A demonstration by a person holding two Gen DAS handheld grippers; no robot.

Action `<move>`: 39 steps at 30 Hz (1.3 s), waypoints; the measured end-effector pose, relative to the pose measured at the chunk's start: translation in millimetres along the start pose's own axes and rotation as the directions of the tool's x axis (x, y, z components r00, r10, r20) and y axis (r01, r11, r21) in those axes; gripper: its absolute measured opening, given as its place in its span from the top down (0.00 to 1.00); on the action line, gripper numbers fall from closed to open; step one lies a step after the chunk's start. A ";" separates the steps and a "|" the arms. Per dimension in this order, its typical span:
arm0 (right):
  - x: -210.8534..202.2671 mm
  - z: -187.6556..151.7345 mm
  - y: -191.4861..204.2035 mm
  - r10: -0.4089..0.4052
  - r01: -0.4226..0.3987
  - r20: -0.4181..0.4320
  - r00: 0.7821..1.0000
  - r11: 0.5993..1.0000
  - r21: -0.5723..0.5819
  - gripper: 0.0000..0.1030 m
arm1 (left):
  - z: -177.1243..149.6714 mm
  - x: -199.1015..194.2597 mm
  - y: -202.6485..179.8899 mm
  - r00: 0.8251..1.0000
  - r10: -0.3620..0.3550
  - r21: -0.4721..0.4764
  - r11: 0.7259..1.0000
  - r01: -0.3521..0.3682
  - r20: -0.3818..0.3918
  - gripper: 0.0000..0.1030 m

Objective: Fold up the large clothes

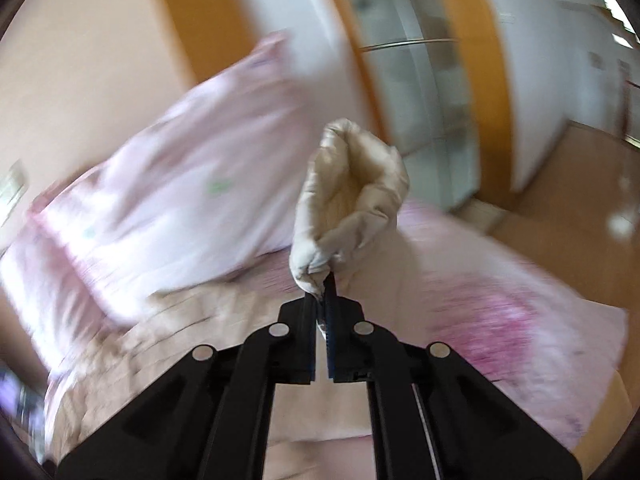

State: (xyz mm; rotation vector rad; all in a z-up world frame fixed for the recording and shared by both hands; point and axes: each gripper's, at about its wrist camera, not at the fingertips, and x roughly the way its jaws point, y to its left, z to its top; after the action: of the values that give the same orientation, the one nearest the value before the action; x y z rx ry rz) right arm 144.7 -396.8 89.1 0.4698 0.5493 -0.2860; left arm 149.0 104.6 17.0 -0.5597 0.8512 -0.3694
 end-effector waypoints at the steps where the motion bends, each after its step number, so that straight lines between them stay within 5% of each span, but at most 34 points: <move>1: 6.9 -7.5 20.8 0.060 -0.061 -0.034 0.998 0.998 -0.030 0.96 | 2.2 1.5 -0.4 1.000 -0.018 -0.014 1.000 0.018 -0.004 0.01; 6: 30.3 -54.5 108.8 0.250 -0.285 -0.232 0.940 0.950 -0.128 0.96 | 13.9 17.3 -15.5 0.996 -0.088 -0.007 0.996 0.088 -0.021 0.01; 11: 51.3 -114.9 172.5 0.279 -0.400 -0.423 0.862 0.887 -0.231 0.90 | 24.4 46.9 -16.2 0.982 -0.175 -0.108 0.980 0.167 -0.069 0.01; 12: 53.8 -127.0 180.9 0.264 -0.412 -0.461 0.847 0.875 -0.255 0.83 | 26.3 53.3 -15.7 0.979 -0.187 -0.132 0.976 0.175 -0.081 0.01; 13: 53.9 -135.4 185.8 0.259 -0.427 -0.491 0.832 0.863 -0.268 0.62 | 27.4 63.0 -16.0 0.975 -0.196 -0.158 0.971 0.179 -0.101 0.01; 15: 42.9 -143.6 188.6 0.277 -0.452 -0.500 0.821 0.849 -0.272 0.35 | 27.6 74.8 -17.4 0.970 -0.209 -0.185 0.965 0.185 -0.124 0.02; 21: 12.6 -125.4 153.0 0.352 -0.461 -0.447 0.822 0.872 -0.162 0.28 | 29.7 113.0 -23.7 0.953 -0.232 -0.259 0.949 0.179 -0.193 0.15; 26: 3.6 -108.0 105.5 0.352 -0.384 -0.383 0.854 0.923 -0.009 0.27 | 36.6 140.4 -21.5 0.956 -0.215 -0.311 0.939 0.145 -0.201 0.27; 28: 4.2 -103.2 91.1 0.331 -0.350 -0.358 0.873 0.937 0.013 0.27 | 40.4 148.6 -19.4 0.960 -0.205 -0.324 0.936 0.136 -0.189 0.38; 32: 5.5 -94.8 67.9 0.311 -0.305 -0.325 0.893 0.950 0.072 0.27 | 46.8 162.5 -15.5 0.967 -0.181 -0.322 0.940 0.115 -0.182 0.89; 39: -2.5 -81.2 56.2 0.260 -0.255 -0.253 0.932 0.966 0.053 0.28 | 72.5 111.8 -9.5 0.992 -0.116 -0.216 0.971 0.104 -0.044 0.95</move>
State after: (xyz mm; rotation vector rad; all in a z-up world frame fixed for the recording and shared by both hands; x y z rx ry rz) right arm 129.0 -307.8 49.1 0.5960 0.7316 0.0238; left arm 273.4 62.0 -6.0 -0.8014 0.9224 -0.3987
